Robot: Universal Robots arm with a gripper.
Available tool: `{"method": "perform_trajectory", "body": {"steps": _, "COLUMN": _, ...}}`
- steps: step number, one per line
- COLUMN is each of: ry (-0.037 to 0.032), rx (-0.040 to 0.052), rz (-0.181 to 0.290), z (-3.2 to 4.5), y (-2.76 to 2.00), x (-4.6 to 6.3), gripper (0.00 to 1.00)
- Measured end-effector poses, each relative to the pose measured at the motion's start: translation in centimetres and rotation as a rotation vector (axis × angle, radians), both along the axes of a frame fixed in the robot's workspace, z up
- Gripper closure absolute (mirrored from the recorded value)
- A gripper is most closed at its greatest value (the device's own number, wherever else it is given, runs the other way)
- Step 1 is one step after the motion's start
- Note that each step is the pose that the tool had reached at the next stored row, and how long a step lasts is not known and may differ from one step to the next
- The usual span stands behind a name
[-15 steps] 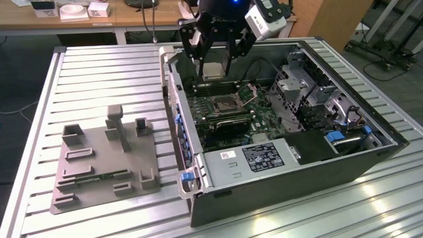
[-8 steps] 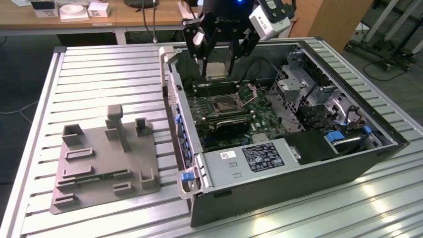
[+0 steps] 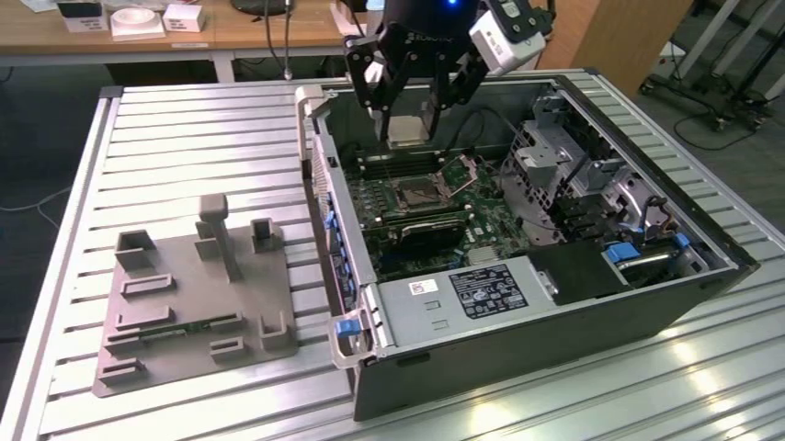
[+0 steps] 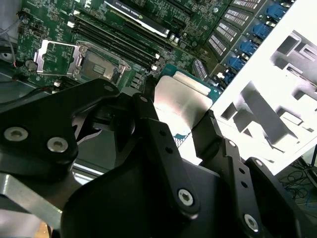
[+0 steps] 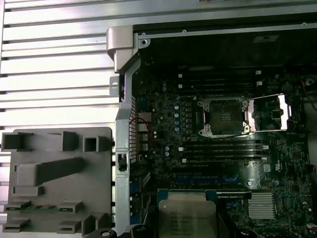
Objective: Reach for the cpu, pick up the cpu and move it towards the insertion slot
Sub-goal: 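Pick up the cpu and move it towards the insertion slot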
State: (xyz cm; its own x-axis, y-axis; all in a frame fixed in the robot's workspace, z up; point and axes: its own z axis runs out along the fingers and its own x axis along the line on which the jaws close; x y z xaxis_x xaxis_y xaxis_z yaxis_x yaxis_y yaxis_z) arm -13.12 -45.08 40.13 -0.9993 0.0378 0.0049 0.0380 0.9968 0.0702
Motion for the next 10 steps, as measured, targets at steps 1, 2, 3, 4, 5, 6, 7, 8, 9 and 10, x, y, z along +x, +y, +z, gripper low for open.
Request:
{"method": "perform_trajectory", "body": {"steps": 1, "ry": -0.0001, "rx": 0.0000, "rz": 0.000, "z": -0.01, "y": 0.00, "x": 0.03, "gripper": 0.46}}
{"method": "perform_trajectory", "body": {"steps": 2, "ry": -0.0003, "rx": 0.0002, "rz": 0.000, "z": -0.02, "y": 0.00, "x": 0.07, "gripper": 0.46}}
{"method": "perform_trajectory", "body": {"steps": 3, "ry": -0.0005, "rx": 0.0002, "rz": 0.000, "z": -0.03, "y": 0.00, "x": 0.09, "gripper": 0.46}}
{"method": "perform_trajectory", "body": {"steps": 4, "ry": -0.0008, "rx": 0.0001, "rz": 0.000, "z": -0.04, "y": 0.00, "x": 0.11, "gripper": 0.46}}
{"method": "perform_trajectory", "body": {"steps": 5, "ry": -0.0010, "rx": 0.0000, "rz": 0.000, "z": -0.05, "y": 0.00, "x": 0.14, "gripper": 0.46}}
{"method": "perform_trajectory", "body": {"steps": 6, "ry": -0.0012, "rx": 0.0000, "rz": 0.000, "z": -0.07, "y": 0.00, "x": 0.18, "gripper": 0.46}}
{"method": "perform_trajectory", "body": {"steps": 7, "ry": -0.0014, "rx": 0.0000, "rz": 0.000, "z": -0.08, "y": 0.00, "x": 0.21, "gripper": 0.46}}
{"method": "perform_trajectory", "body": {"steps": 8, "ry": -0.0017, "rx": -0.0001, "rz": 0.000, "z": -0.09, "y": 0.00, "x": 0.23, "gripper": 0.46}}
{"method": "perform_trajectory", "body": {"steps": 9, "ry": -0.0020, "rx": -0.0002, "rz": 0.000, "z": -0.10, "y": 0.00, "x": 0.25, "gripper": 0.46}}
{"method": "perform_trajectory", "body": {"steps": 10, "ry": -0.0023, "rx": -0.0001, "rz": 0.000, "z": -0.13, "y": 0.00, "x": 0.28, "gripper": 0.46}}
